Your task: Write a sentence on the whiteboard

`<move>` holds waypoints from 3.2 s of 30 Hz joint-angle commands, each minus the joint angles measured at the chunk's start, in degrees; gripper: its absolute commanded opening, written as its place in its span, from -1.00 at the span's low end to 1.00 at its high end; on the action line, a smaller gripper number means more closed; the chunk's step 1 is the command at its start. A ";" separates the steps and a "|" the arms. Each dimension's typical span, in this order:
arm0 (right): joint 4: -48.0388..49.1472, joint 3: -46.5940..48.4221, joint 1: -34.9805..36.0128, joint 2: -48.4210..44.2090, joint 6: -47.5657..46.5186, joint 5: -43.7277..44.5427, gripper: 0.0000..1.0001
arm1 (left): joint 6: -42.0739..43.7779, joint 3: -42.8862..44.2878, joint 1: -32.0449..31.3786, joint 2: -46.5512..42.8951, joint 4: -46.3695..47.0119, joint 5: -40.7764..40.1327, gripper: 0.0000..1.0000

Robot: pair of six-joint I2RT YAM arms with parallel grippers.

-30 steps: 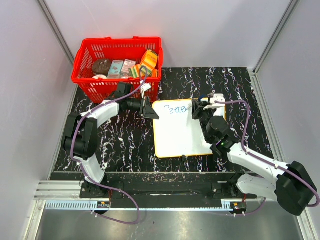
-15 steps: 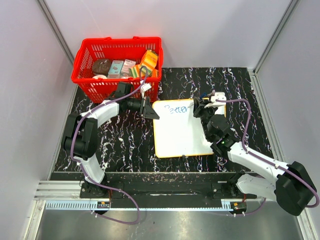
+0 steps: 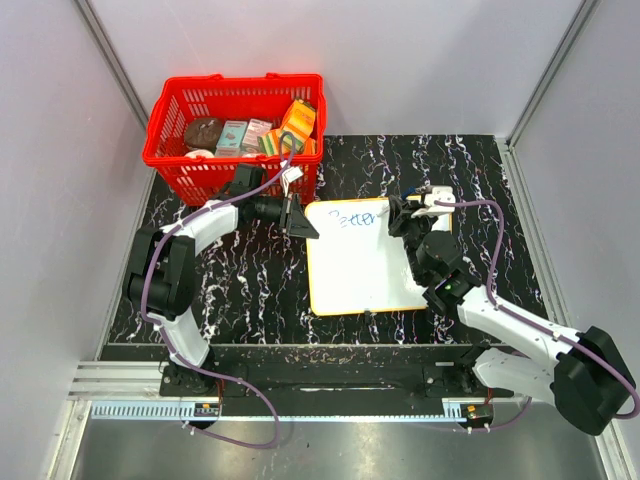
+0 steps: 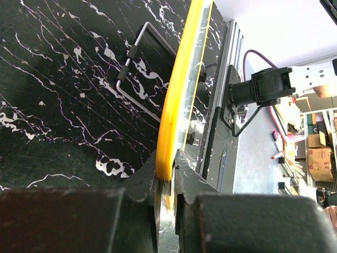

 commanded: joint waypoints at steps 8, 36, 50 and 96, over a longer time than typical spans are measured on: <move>0.62 -0.10 -0.66 -2.78 0.47 0.55 -1.00 | 5.53 2.10 -0.30 0.59 3.11 -7.33 -1.00; -2.54 -1.77 -0.66 -7.26 -5.60 7.75 -1.00 | 5.88 2.10 -0.47 0.33 2.93 -7.51 -1.00; -3.33 -2.21 -1.10 -7.09 -5.33 8.81 -1.00 | 6.06 2.10 -0.56 0.24 2.58 -7.77 -1.00; -7.37 -2.47 -2.24 -6.12 -0.85 2.57 -1.00 | 6.32 2.28 -0.91 0.50 2.67 -7.77 -1.00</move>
